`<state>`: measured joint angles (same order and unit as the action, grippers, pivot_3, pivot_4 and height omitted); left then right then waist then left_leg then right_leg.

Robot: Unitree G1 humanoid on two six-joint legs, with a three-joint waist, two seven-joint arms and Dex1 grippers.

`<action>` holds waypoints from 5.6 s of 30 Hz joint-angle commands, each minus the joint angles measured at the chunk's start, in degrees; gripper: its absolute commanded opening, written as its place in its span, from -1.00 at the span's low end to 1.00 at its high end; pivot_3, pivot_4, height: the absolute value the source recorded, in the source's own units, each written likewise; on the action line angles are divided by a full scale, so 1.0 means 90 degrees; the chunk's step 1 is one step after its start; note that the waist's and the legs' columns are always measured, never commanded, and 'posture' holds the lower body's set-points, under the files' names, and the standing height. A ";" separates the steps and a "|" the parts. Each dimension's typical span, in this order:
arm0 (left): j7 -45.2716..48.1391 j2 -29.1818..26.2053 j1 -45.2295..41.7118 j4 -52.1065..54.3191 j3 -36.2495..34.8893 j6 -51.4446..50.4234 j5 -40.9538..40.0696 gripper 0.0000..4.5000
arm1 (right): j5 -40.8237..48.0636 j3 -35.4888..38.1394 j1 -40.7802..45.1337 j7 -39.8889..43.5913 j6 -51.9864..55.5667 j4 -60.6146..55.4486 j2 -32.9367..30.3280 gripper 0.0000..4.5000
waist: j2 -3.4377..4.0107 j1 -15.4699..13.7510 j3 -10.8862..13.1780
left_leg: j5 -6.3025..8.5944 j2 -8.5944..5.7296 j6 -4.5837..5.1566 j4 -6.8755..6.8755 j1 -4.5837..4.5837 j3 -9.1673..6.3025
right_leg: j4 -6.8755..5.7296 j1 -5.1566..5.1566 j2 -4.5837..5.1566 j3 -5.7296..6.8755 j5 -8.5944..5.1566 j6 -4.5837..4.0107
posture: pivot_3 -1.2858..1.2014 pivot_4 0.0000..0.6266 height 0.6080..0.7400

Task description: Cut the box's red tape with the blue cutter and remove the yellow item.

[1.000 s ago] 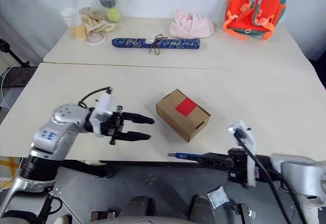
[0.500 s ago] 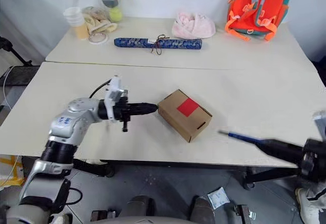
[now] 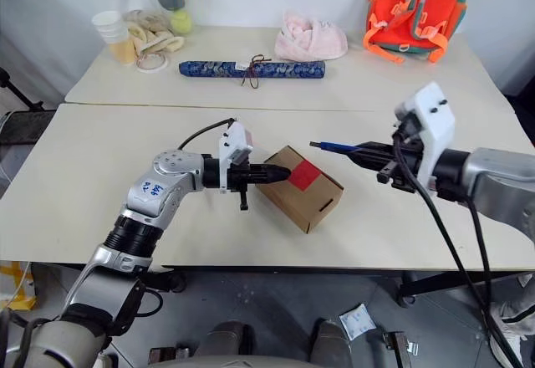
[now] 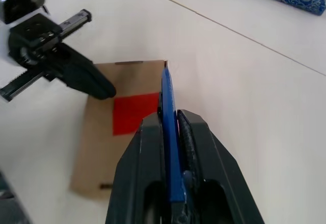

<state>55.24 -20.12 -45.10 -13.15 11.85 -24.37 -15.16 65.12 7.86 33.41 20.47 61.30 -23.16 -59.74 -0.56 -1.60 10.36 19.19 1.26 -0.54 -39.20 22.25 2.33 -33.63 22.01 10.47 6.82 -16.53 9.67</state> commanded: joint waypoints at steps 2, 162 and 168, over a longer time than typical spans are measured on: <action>-0.0226 0.0290 -0.0125 0.0002 -0.0135 -0.0279 -0.0115 -1.00 | -0.0603 -0.0462 0.0571 0.0066 0.0030 0.0131 0.0351 -0.94 | 0.0000 -0.0007 0.0000 | 0.0000 -0.0001 0.0000 -0.0001 0.0008 0.0000 | -0.0005 0.0009 0.0000 0.0001 0.0000 0.0000 | 0.03 -0.52 1.00; -0.0291 -0.0085 0.0044 0.0353 0.0100 -0.0922 0.0229 -1.00 | -0.3374 -0.0559 0.0259 0.1728 -0.0057 0.0155 0.1834 -0.94 | 0.0009 0.0041 -0.0006 | -0.0005 -0.0001 -0.0005 -0.0003 0.0004 0.0029 | -0.0051 0.0045 0.0002 -0.0022 0.0001 -0.0001 | 0.03 -0.52 1.00; -0.0285 -0.0090 0.0025 0.0342 0.0105 -0.0926 0.0234 -1.00 | -0.3386 -0.0635 0.0099 0.1798 -0.0011 0.0080 0.1800 -0.94 | 0.0009 0.0043 -0.0006 | -0.0005 -0.0001 -0.0005 -0.0003 0.0004 0.0029 | -0.0051 0.0045 0.0002 -0.0023 0.0001 -0.0001 | 0.03 -0.52 1.00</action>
<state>52.61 -20.13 -44.90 -9.88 12.12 -32.03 -14.11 34.50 1.96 34.49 35.90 61.69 -20.16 -42.56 -0.48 -1.21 10.31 19.14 1.25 -0.58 -39.23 22.29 2.59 -34.09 22.41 10.49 6.61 -16.52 9.66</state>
